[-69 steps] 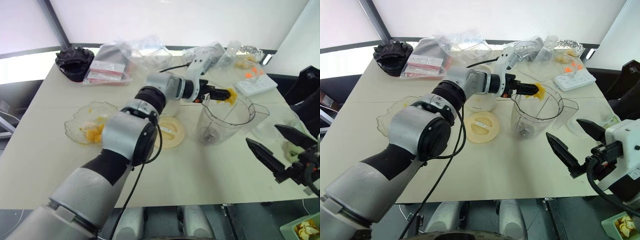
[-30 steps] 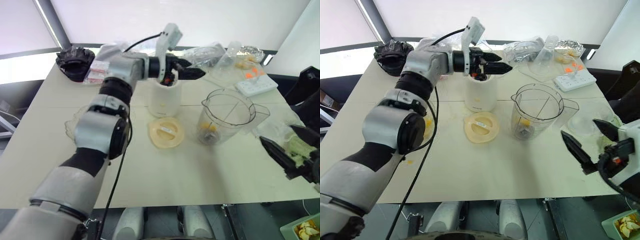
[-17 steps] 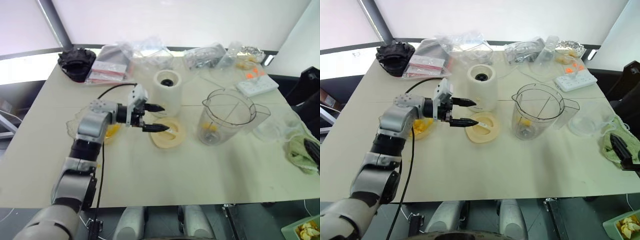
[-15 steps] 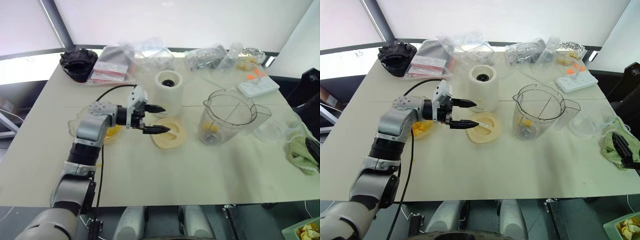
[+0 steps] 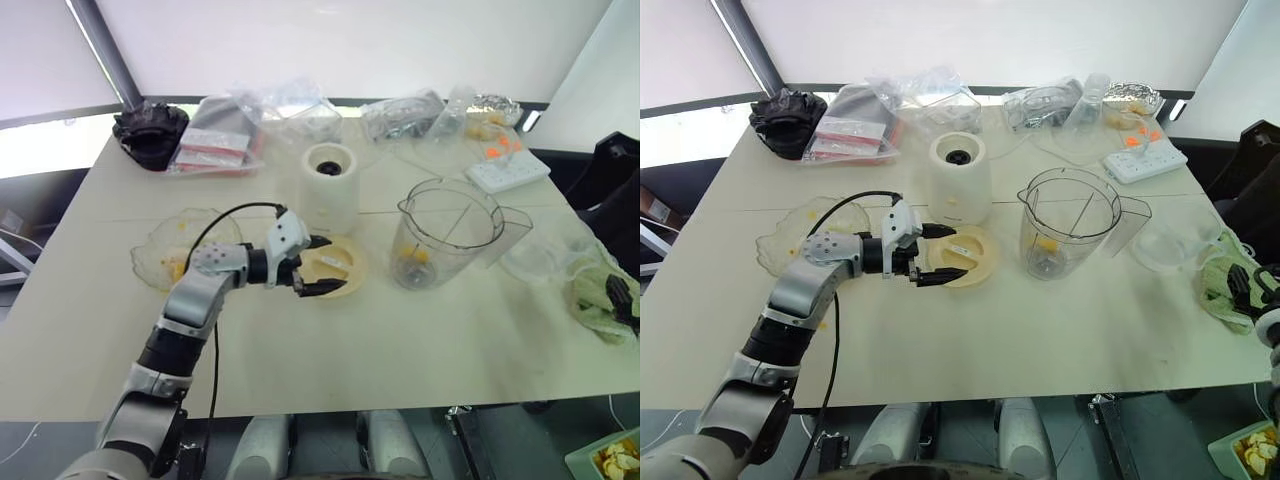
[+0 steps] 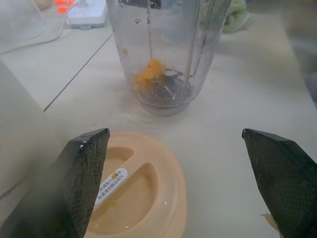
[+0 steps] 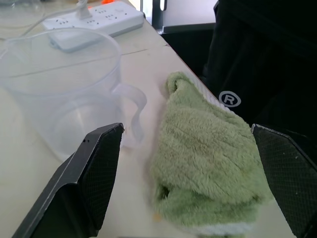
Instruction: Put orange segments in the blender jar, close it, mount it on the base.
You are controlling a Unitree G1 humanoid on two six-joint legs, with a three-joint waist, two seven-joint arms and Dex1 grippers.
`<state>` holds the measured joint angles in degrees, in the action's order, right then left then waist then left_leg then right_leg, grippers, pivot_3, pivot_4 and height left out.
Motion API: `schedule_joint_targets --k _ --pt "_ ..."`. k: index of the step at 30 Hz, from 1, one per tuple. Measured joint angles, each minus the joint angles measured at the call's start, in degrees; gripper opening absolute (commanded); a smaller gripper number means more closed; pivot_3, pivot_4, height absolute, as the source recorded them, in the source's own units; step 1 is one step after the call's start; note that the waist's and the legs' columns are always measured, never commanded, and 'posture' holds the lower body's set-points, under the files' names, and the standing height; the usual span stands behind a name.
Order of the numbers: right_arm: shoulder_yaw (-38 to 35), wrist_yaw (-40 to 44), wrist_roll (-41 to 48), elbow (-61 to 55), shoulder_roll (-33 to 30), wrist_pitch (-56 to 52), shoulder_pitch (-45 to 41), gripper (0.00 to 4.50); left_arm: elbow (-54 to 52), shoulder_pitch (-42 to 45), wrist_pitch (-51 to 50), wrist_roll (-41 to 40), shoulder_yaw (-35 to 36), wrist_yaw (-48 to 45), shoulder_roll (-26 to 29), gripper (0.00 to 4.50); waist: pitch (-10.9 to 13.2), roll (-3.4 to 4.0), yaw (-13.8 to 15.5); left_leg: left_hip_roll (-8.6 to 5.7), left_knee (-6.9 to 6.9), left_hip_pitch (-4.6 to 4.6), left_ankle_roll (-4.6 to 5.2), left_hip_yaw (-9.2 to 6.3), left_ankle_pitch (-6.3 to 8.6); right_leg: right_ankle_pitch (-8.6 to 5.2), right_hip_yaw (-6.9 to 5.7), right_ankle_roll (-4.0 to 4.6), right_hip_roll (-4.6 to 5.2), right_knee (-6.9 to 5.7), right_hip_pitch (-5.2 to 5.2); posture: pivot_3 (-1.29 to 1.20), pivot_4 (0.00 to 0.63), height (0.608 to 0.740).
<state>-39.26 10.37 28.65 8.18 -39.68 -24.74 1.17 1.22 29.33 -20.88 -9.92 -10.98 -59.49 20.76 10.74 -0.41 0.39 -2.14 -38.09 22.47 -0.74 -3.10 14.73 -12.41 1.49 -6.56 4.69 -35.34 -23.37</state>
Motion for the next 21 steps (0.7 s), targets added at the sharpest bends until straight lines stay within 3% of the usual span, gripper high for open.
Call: schedule_joint_targets --k 9,21 --pt "3.06 0.86 -4.24 13.71 0.6 6.59 -8.83 4.31 0.42 0.54 0.25 -0.04 -0.11 2.56 0.03 4.46 0.0 0.02 -0.22 -0.01 0.03 -0.05 0.01 0.0 0.0 -0.01 0.01 -0.02 -0.01 0.01 0.05 0.0 0.15 0.74" --pt "4.62 1.14 -5.45 17.78 1.52 8.56 -12.28 4.31 0.47 1.61 1.28 0.48 -1.37 3.49 0.54 4.46 0.01 0.03 -1.18 -0.01 0.06 -0.05 0.01 -0.02 0.0 -0.01 0.0 -0.03 -0.01 0.01 0.04 0.0 0.15 0.74"
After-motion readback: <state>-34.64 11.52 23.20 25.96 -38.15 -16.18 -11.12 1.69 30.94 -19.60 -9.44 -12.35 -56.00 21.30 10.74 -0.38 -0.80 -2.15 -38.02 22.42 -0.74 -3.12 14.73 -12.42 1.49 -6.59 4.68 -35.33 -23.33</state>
